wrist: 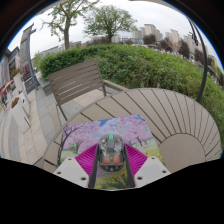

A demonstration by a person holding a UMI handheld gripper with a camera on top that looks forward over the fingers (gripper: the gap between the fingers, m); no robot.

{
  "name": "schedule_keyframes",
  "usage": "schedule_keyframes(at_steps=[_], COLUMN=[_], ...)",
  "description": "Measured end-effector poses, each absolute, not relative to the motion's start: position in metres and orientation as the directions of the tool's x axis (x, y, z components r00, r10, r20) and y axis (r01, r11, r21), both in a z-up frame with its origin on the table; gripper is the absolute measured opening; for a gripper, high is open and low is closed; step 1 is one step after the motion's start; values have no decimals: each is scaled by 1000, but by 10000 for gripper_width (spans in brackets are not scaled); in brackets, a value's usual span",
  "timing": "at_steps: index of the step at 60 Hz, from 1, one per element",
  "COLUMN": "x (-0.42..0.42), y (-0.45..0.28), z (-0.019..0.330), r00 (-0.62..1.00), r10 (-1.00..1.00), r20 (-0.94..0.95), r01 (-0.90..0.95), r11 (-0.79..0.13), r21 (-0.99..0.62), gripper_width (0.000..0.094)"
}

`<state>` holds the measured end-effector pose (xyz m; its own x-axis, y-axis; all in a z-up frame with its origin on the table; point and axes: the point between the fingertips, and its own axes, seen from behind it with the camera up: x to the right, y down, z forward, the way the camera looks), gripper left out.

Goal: Arrange mouse

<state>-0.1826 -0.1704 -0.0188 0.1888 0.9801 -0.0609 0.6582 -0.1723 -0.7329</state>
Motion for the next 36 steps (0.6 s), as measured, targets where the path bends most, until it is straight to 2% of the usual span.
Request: schedule_keyframes(at_steps=[2, 3, 4, 6, 7, 9, 13, 16, 24, 36], x=[-180, -179, -176, -175, -171, -165, -145, -124, -46, 60], y=[-172, -171, -170, -169, -169, -167, -159, -158, -167, -169], z=[-19, -18, -17, -12, -8, -1, 24, 43, 95, 142], r00=[191, 194, 195, 197, 201, 203, 202, 200, 187, 201], r10=[980, 980, 980, 980, 979, 979, 978, 977, 981, 977], r20=[-58, -48, -38, -21, -12, 5, 52, 70, 52, 65], r01=[659, 661, 666, 672, 673, 678, 685, 695, 724, 762], r11=[-172, -167, -161, -151, -147, -137, -104, -91, -101, -114], r21=[-732, -731, -728, -725, -724, -722, -721, -714, -683, -638], gripper_width=[478, 524, 601, 830, 852, 808, 860, 855, 850, 852])
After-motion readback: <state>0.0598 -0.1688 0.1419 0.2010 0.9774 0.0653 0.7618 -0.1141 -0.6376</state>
